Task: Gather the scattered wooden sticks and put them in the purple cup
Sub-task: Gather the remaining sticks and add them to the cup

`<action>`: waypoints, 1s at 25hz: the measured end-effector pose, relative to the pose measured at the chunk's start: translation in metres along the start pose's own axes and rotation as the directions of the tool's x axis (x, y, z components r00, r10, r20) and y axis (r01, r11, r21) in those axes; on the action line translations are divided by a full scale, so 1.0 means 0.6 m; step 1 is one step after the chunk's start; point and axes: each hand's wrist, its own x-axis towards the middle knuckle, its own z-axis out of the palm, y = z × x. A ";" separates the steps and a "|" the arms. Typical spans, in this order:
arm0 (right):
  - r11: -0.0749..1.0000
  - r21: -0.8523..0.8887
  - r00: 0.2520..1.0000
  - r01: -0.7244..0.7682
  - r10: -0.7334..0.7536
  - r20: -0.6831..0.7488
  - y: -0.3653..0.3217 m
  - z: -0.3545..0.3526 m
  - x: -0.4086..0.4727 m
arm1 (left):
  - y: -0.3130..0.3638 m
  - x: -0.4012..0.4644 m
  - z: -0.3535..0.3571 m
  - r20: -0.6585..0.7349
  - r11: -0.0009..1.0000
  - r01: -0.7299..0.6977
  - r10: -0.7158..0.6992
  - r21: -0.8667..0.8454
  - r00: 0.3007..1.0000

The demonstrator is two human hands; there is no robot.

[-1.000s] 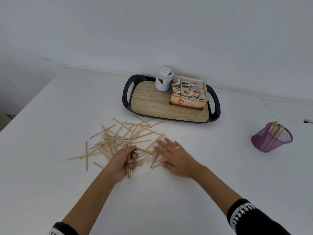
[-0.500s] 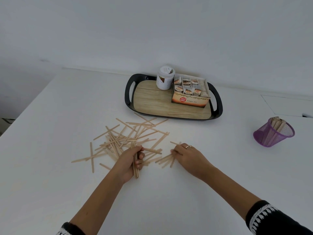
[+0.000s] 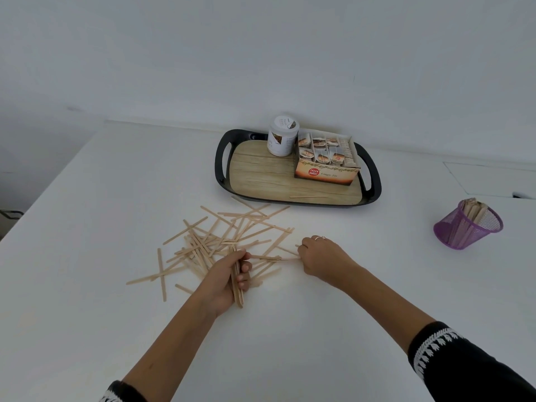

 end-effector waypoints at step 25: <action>0.150 0.930 0.862 -0.336 0.446 0.240 -0.058 -0.076 0.010 | 0.006 0.020 0.074 -0.035 0.972 -0.130 0.125 -0.196 0.991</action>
